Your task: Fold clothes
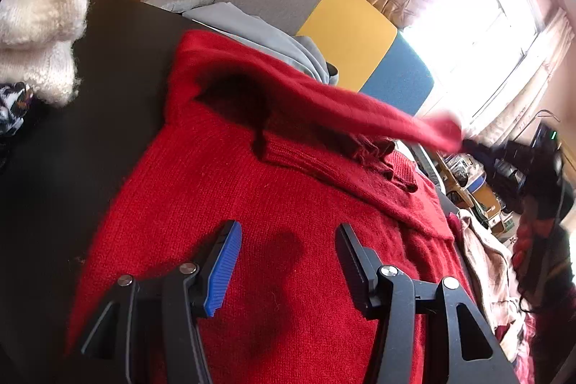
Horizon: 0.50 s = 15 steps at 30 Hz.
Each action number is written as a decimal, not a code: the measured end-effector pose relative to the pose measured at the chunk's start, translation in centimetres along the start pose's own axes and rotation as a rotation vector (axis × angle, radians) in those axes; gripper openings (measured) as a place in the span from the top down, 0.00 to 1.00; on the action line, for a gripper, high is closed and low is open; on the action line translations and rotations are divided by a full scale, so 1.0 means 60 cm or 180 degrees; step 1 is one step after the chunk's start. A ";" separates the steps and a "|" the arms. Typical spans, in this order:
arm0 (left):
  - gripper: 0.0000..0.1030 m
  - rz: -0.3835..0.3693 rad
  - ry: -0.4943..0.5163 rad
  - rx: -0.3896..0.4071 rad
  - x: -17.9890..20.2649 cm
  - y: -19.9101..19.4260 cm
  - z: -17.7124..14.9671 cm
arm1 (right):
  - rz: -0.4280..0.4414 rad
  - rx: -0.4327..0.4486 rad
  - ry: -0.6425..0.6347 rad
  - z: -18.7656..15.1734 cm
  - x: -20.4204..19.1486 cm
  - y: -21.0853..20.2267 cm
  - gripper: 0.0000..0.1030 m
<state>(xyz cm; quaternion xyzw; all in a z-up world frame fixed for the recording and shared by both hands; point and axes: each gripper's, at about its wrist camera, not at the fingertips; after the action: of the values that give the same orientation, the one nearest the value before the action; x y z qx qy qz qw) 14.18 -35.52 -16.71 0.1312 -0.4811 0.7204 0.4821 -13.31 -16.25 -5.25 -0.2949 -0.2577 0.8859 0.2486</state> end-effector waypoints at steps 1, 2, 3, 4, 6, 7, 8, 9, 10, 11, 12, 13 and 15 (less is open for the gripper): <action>0.47 0.0004 0.0003 -0.0001 0.001 0.000 0.000 | -0.0037 -0.0045 0.0079 -0.010 0.017 0.004 0.93; 0.47 0.0007 0.0007 -0.0002 0.001 0.000 0.000 | -0.0080 -0.0106 0.0142 -0.022 0.034 0.010 0.93; 0.46 0.0011 0.0010 -0.0004 0.001 0.000 0.001 | -0.0063 -0.0124 0.0226 -0.035 0.047 0.016 0.93; 0.46 0.0016 0.0015 -0.0006 0.001 0.001 0.001 | -0.0032 -0.0132 0.0315 -0.049 0.061 0.021 0.93; 0.46 0.0024 0.0023 -0.0010 0.002 0.000 0.001 | 0.0031 -0.0147 0.0492 -0.077 0.087 0.032 0.93; 0.46 0.0028 0.0025 -0.0012 0.003 0.000 0.001 | 0.0062 -0.0155 0.0581 -0.091 0.101 0.038 0.93; 0.46 0.0050 0.0034 -0.0031 0.006 0.000 0.002 | 0.0160 -0.0111 0.0678 -0.101 0.109 0.042 0.92; 0.45 0.0084 0.0048 -0.0063 0.010 0.001 0.004 | 0.0305 -0.0063 0.0794 -0.107 0.118 0.045 0.90; 0.43 0.0105 0.0065 -0.0106 0.016 0.002 0.008 | 0.0405 -0.0024 0.0882 -0.113 0.124 0.044 0.90; 0.38 0.0082 0.0070 -0.0159 0.022 0.003 0.014 | 0.0500 0.0020 0.0976 -0.117 0.131 0.045 0.85; 0.38 -0.0015 0.0026 -0.0195 0.027 0.001 0.022 | 0.0587 0.0041 0.1085 -0.120 0.139 0.048 0.76; 0.37 -0.0119 -0.0040 -0.0208 0.029 0.000 0.031 | 0.0635 0.0032 0.1179 -0.122 0.146 0.051 0.76; 0.36 -0.0253 -0.0193 -0.0181 0.030 -0.001 0.055 | 0.0756 0.0029 0.1437 -0.128 0.160 0.056 0.76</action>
<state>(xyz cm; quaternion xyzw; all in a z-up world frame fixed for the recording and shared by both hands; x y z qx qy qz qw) 12.39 -37.21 -13.82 0.1582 -0.5101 0.6824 0.4991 -16.05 -10.65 -16.37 -0.5123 -0.1553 0.8217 0.1953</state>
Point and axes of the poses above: each gripper's, at about its wrist camera, not at the fingertips, and y roughly the way its jaws point, x to its right, z to its top, and after that the axes turned 10 degrees about -y, right-handed
